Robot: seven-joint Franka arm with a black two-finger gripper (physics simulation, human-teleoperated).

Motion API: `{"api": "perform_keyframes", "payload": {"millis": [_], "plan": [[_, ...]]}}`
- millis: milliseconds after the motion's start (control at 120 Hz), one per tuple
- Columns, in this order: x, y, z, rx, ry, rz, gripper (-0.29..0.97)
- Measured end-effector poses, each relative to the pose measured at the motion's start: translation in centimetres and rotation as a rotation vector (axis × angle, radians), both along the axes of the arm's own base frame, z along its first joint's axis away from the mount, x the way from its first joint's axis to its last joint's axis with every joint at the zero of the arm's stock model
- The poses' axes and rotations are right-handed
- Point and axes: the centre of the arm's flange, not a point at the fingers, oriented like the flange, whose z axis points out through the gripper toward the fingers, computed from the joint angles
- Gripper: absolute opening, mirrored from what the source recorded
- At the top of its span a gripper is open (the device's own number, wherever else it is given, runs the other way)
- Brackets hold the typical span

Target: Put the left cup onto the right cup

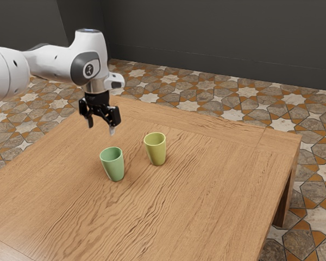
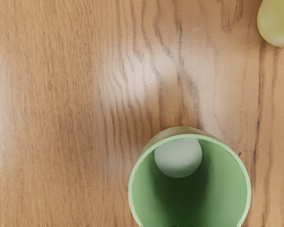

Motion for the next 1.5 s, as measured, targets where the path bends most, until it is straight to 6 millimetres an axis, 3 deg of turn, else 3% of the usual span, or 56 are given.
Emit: {"api": "perform_keyframes", "payload": {"millis": [117,533,667,783,842,992,1092,1258,1500], "plan": [[-0.6,0.7,-2.4,-0.016,0.027,0.016,0.68],[-0.3,0.8,-6.0,-0.041,0.014,0.032,0.68],[-1.3,1.3,-8.4,-0.043,0.032,0.042,0.68],[-1.3,1.4,-9.2,-0.041,0.025,0.045,0.68],[-1.2,1.5,-9.4,-0.038,0.018,0.042,0.6],[-0.8,1.3,-9.4,-0.026,-0.001,0.029,0.22],[-0.7,1.1,-9.3,-0.023,-0.009,0.024,0.08],[-0.6,0.8,-9.3,-0.021,-0.016,0.024,-0.04],[-0.5,0.8,-8.9,-0.019,-0.025,0.03,-0.09]]}}
